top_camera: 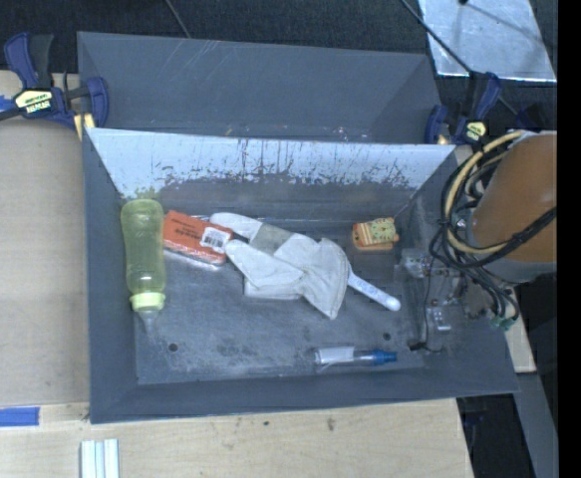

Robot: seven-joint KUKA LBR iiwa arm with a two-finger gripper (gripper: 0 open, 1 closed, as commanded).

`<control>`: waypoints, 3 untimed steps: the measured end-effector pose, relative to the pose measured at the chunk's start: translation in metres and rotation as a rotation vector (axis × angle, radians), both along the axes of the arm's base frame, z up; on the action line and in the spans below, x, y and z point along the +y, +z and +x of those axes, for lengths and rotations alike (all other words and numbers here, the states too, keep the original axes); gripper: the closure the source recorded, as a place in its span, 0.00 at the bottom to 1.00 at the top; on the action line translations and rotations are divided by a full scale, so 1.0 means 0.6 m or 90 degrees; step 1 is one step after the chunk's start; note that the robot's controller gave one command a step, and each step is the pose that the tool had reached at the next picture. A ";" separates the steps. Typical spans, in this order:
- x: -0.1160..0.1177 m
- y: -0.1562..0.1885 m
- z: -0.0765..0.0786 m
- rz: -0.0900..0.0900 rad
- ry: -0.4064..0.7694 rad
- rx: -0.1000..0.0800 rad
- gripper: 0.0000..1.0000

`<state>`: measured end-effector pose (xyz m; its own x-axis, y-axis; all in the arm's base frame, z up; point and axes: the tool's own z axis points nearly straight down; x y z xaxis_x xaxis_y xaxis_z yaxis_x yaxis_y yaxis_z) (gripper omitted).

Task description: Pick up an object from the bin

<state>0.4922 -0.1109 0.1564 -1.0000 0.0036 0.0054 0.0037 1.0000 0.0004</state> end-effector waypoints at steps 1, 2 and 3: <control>0.001 0.008 0.003 -0.001 0.002 -0.005 0.00; 0.094 -0.065 0.049 -0.002 0.019 -0.007 0.00; 0.078 -0.138 0.097 -0.001 -0.011 -0.013 1.00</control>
Offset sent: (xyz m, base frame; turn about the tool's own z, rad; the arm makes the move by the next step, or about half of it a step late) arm 0.0440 0.0965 -0.0698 -0.0545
